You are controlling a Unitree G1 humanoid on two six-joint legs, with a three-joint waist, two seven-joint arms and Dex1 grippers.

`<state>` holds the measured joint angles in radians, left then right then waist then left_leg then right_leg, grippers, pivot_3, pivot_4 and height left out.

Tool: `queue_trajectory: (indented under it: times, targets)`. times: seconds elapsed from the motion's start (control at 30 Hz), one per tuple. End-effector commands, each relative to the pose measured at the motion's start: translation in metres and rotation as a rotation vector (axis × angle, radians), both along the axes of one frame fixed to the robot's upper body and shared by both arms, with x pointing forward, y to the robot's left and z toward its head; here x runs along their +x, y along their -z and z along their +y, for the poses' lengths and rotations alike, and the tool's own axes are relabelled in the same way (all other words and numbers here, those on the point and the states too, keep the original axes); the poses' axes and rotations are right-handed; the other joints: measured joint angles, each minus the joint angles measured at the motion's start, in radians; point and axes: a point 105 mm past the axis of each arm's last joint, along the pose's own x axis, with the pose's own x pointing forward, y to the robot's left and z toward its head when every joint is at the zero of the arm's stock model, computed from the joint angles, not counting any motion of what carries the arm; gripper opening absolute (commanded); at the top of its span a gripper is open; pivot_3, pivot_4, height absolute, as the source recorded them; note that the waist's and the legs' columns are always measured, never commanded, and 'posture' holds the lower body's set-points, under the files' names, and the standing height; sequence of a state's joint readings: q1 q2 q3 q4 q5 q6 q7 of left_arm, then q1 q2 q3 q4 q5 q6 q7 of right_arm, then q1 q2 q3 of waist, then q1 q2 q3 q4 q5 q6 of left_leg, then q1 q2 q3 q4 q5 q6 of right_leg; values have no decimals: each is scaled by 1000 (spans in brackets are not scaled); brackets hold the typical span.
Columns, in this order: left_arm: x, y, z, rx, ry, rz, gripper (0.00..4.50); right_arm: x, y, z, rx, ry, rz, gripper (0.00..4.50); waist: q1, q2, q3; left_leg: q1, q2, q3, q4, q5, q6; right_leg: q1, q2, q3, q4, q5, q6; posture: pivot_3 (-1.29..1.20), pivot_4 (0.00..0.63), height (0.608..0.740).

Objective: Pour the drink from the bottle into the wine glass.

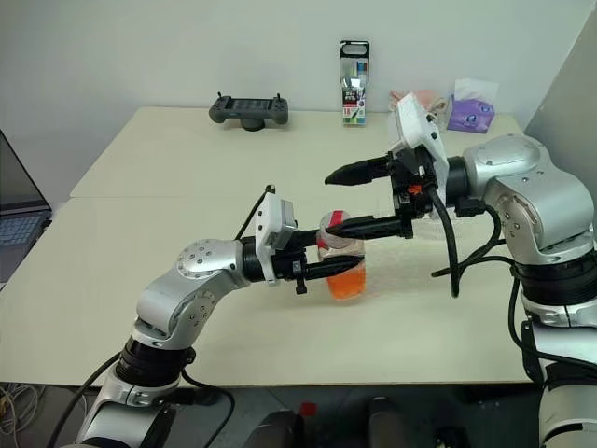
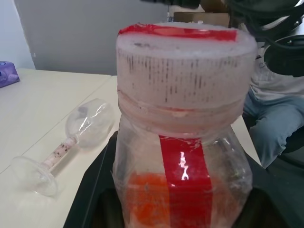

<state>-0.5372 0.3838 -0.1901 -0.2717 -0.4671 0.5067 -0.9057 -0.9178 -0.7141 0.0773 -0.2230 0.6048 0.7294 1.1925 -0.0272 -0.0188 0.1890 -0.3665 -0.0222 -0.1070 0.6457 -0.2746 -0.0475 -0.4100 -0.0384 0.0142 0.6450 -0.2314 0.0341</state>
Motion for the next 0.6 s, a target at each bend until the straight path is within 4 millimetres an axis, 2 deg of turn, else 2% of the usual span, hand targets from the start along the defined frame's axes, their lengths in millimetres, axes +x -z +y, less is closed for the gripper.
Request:
queue_trajectory:
  times: [0.03,0.23,0.37,0.6]
  targets:
    - [-1,-15,-1,-33,-2,-77,1815,-13,-3,0,55,77,-32,3821,2,0,0,0,0,0,0,0,0,0,0,0,0,0,0,0,150,740]
    - [8,-17,1,-51,-35,-73,1815,-19,9,7,95,232,-20,3821,1,0,0,-1,0,1,1,0,0,0,-1,1,0,0,0,0,150,740]
    - [10,-18,1,-57,-47,-76,1815,-11,13,9,142,383,-15,3821,0,0,0,-1,0,1,1,0,0,0,0,1,1,-1,1,0,150,740]
    - [9,-14,-1,-65,-48,-62,1815,-13,23,17,189,470,31,3821,0,0,0,-1,0,1,1,0,0,-1,0,1,1,0,0,0,150,740]
